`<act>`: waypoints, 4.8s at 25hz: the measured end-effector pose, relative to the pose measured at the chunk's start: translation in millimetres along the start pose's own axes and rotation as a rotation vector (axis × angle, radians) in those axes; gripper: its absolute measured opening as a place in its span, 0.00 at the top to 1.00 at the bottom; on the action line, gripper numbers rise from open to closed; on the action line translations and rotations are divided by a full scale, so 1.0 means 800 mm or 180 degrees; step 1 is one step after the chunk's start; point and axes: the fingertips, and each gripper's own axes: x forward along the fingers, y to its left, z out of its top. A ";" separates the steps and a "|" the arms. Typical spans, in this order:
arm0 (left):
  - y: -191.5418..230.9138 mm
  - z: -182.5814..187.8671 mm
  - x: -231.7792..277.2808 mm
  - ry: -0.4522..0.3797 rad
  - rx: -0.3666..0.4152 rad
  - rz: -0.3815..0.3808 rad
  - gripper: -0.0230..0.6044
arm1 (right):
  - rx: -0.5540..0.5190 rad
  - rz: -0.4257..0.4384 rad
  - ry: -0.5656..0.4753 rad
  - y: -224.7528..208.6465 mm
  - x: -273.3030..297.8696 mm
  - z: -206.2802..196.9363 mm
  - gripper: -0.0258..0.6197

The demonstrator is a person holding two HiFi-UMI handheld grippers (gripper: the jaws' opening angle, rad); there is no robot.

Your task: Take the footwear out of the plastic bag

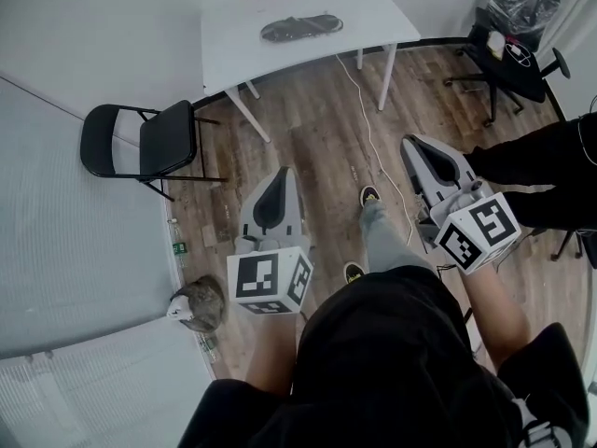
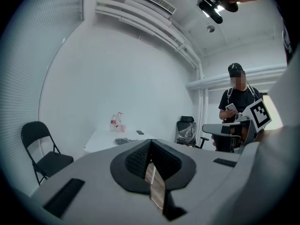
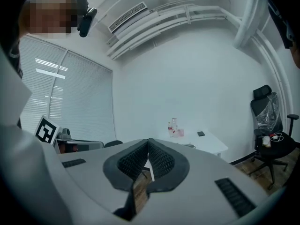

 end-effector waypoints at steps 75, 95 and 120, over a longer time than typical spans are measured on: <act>0.335 -0.128 0.782 0.2856 0.1544 -0.1862 0.35 | 0.0279 0.0026 0.0524 -0.428 0.604 -0.025 0.93; 0.345 -0.210 0.780 0.3982 0.0940 -0.3522 0.26 | 0.0111 -0.0361 0.0794 -0.446 0.705 -0.063 0.93; 0.371 -0.124 0.785 0.2388 0.1353 -0.3786 0.69 | -0.0402 -0.0344 0.0892 -0.512 0.683 -0.011 0.93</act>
